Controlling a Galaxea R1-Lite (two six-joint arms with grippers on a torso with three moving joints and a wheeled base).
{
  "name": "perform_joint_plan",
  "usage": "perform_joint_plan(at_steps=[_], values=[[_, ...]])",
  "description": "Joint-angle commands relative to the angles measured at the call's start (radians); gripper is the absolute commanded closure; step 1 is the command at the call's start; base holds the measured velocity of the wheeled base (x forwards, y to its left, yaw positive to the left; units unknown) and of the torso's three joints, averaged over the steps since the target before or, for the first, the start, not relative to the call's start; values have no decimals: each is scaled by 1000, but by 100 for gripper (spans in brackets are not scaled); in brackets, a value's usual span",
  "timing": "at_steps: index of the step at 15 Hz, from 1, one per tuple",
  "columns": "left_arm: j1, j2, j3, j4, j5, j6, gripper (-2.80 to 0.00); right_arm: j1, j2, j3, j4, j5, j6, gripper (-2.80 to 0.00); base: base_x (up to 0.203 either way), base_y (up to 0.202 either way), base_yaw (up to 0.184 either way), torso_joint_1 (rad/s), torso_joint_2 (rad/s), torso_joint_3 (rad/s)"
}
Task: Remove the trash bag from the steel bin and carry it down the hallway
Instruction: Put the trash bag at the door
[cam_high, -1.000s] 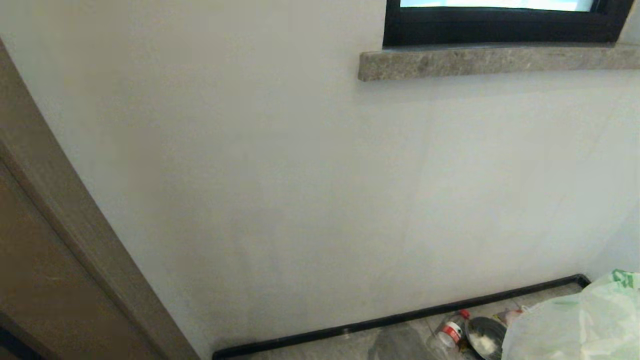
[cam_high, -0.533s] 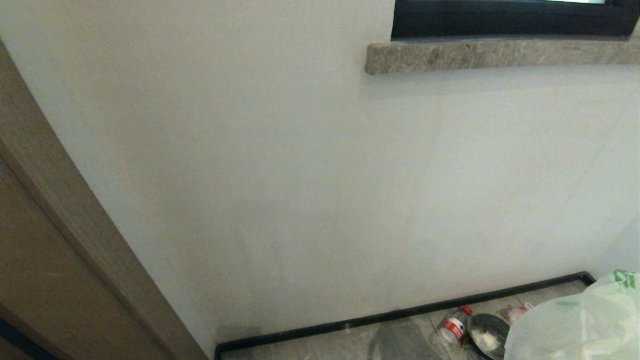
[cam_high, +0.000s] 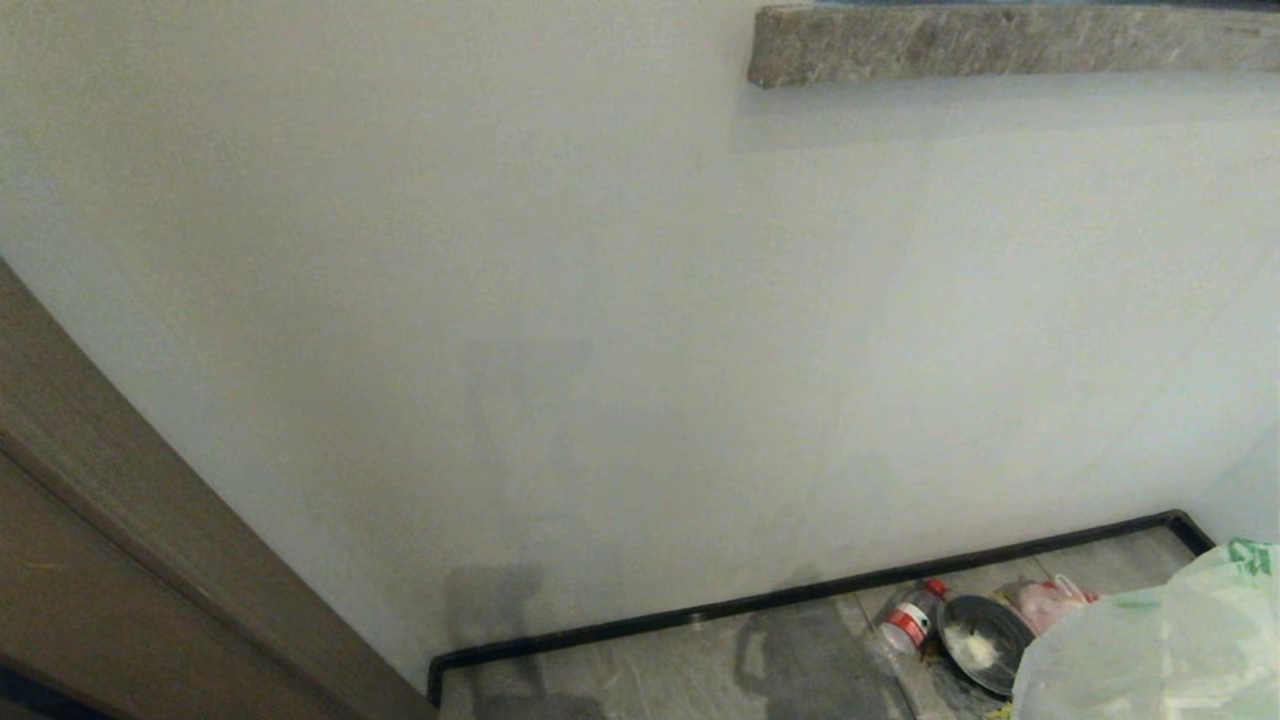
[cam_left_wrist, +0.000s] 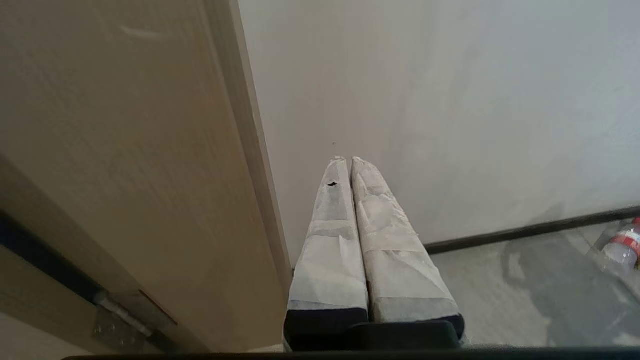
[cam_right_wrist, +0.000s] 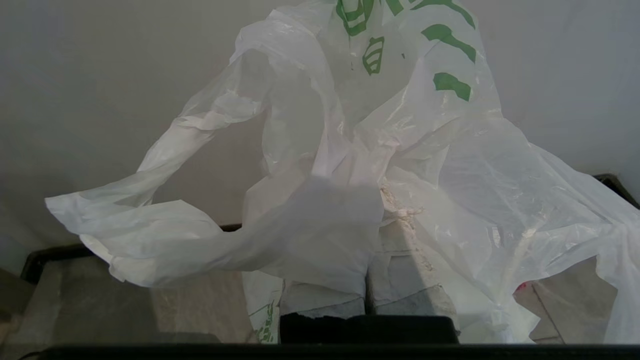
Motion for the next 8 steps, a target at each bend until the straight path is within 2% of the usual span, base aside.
perform_joint_plan(at_steps=[1, 8], values=[[0, 0, 0, -1, 0, -1, 0, 0, 1, 0, 0, 1, -1, 0, 0, 0, 0, 2, 3, -199], [0, 0, 0, -1, 0, -1, 0, 1, 1, 0, 2, 2, -2, 0, 0, 0, 0, 2, 4, -196]])
